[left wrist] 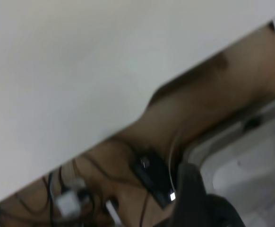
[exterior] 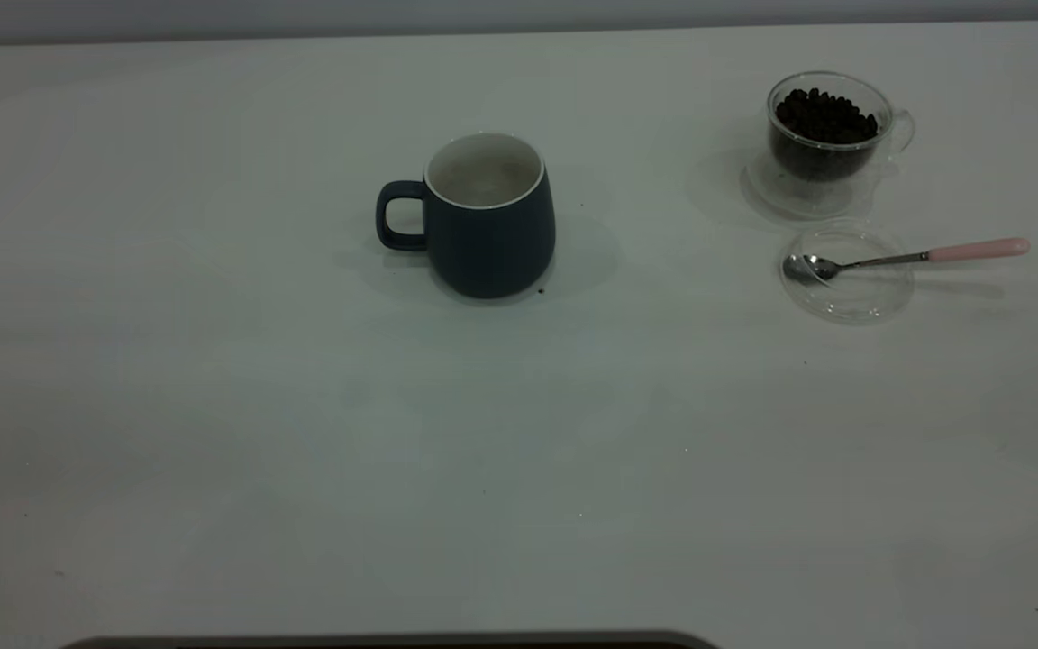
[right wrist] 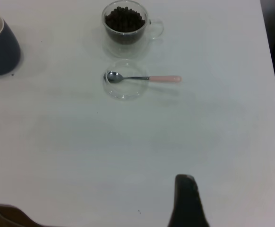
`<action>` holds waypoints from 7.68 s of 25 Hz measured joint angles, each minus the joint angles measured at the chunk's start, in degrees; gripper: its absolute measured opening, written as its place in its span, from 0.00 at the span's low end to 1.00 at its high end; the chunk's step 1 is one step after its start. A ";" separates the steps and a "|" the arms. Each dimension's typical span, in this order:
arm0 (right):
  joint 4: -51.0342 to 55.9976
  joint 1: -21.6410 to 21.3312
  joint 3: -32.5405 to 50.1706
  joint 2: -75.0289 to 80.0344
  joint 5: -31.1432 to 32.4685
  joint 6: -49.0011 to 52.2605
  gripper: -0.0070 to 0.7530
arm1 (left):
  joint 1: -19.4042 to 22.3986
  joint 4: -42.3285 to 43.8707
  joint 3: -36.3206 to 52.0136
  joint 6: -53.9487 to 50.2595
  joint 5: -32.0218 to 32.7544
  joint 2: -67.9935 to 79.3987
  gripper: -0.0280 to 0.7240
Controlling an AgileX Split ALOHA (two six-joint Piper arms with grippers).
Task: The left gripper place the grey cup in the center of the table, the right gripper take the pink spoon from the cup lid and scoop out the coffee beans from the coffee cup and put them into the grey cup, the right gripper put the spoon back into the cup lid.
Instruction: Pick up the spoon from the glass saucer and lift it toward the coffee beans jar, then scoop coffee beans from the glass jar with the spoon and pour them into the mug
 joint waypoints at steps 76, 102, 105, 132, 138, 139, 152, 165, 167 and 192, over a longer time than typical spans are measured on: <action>7.20 -1.03 -16.90 75.13 -34.00 -4.67 0.79 | 16.75 -1.97 0.11 -4.12 1.50 -27.01 0.79; 57.87 -29.14 -46.60 132.21 -13.45 -62.17 0.79 | 16.75 -1.97 0.11 -4.09 1.50 -27.01 0.79; 58.78 -30.00 -48.83 135.32 -10.98 -62.59 0.79 | 16.75 -1.97 0.11 -4.09 1.50 -27.01 0.79; 67.55 -25.00 -49.40 145.23 -7.54 -67.63 0.79 | 16.75 -1.97 0.11 -4.15 1.54 -27.01 0.79; 67.69 -24.56 -49.40 145.23 -7.98 -68.00 0.77 | 16.75 -1.97 0.11 -4.15 1.54 -27.01 0.79; 67.71 -24.56 -49.40 145.23 -8.03 -68.06 0.76 | 16.75 -1.97 0.11 -4.15 1.54 -27.01 0.79; 67.83 -24.56 -49.40 145.23 -7.55 -68.10 0.26 | 16.75 -1.97 0.11 -4.09 1.54 -27.01 0.79; 62.75 -25.83 -49.47 139.02 -6.57 -68.10 0.14 | 16.75 -1.97 0.11 -4.09 1.54 -27.01 0.79; 61.19 -26.05 -49.47 136.64 -5.54 -67.66 0.14 | 16.75 -1.97 0.11 -4.09 1.54 -27.01 0.79; 64.96 -19.89 -62.32 137.61 -10.23 -57.73 0.14 | 16.75 -1.97 0.11 -4.17 1.54 -27.01 0.79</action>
